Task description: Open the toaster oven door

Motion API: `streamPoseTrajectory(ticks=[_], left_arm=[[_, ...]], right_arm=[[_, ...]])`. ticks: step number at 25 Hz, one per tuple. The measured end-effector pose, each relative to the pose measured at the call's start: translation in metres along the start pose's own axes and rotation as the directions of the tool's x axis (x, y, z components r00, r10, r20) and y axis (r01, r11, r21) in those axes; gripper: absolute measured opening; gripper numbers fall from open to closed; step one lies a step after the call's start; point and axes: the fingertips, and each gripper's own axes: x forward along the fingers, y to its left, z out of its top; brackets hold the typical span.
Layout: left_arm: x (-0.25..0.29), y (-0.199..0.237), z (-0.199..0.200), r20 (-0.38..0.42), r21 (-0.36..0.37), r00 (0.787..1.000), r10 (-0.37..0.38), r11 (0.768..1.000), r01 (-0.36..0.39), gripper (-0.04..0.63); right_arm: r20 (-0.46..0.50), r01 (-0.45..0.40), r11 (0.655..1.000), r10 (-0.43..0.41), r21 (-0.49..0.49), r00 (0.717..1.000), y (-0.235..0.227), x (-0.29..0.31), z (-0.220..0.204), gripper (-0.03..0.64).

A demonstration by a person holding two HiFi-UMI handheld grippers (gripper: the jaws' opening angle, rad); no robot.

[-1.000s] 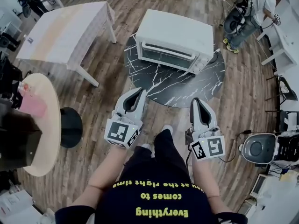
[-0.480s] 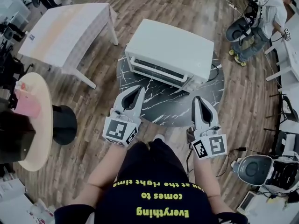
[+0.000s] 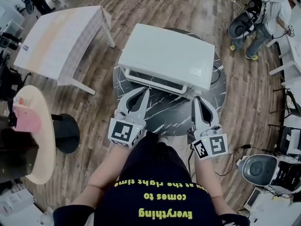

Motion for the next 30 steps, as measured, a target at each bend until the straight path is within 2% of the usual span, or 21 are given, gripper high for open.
streamPoseTrajectory(ticks=[6, 13, 21, 30], left_arm=[[0.042, 0.013, -0.001, -0.006, 0.006, 0.994, -0.111, 0.994, 0.111, 0.017], [0.057, 0.034, -0.011, -0.022, -0.011, 0.987, -0.158, 0.987, 0.158, 0.028], [0.058, 0.046, -0.027, -0.053, -0.076, 0.99, -0.129, 0.989, 0.125, 0.041], [0.055, 0.046, -0.046, -0.107, -0.131, 0.991, -0.079, 0.989, 0.065, 0.088]], right_arm=[[-0.01, 0.071, 0.997, -0.071, 0.005, 0.997, -0.013, 0.03, -0.005, 0.011], [-0.043, 0.12, 0.993, -0.119, 0.014, 0.992, -0.015, 0.05, -0.02, 0.011], [-0.138, 0.124, 0.992, -0.118, 0.036, 0.983, -0.027, 0.056, -0.044, 0.021], [-0.244, 0.017, 1.0, -0.017, -0.003, 0.97, -0.02, 0.065, -0.067, 0.08]])
